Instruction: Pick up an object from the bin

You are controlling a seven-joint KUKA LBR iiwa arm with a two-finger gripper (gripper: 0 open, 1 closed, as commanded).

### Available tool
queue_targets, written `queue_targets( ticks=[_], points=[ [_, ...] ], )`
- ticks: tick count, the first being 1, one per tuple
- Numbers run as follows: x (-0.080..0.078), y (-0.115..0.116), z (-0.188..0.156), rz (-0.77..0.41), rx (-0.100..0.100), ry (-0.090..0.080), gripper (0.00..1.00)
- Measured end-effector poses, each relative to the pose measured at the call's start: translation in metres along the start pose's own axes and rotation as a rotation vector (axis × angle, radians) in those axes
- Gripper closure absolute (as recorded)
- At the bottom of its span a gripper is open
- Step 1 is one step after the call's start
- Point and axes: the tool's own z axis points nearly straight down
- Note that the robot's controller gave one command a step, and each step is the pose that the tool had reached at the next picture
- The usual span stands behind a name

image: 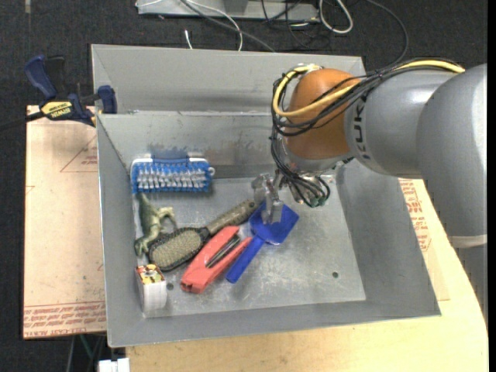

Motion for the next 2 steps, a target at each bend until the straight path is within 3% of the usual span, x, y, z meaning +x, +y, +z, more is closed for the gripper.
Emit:
queue_targets(
  ticks=[1,2],
  points=[
    [0.004,0.007,-0.105,-0.036,-0.001,0.001,1.0],
    [0.003,0.007,-0.141,-0.038,0.0,-0.002,1.0]
  ],
)
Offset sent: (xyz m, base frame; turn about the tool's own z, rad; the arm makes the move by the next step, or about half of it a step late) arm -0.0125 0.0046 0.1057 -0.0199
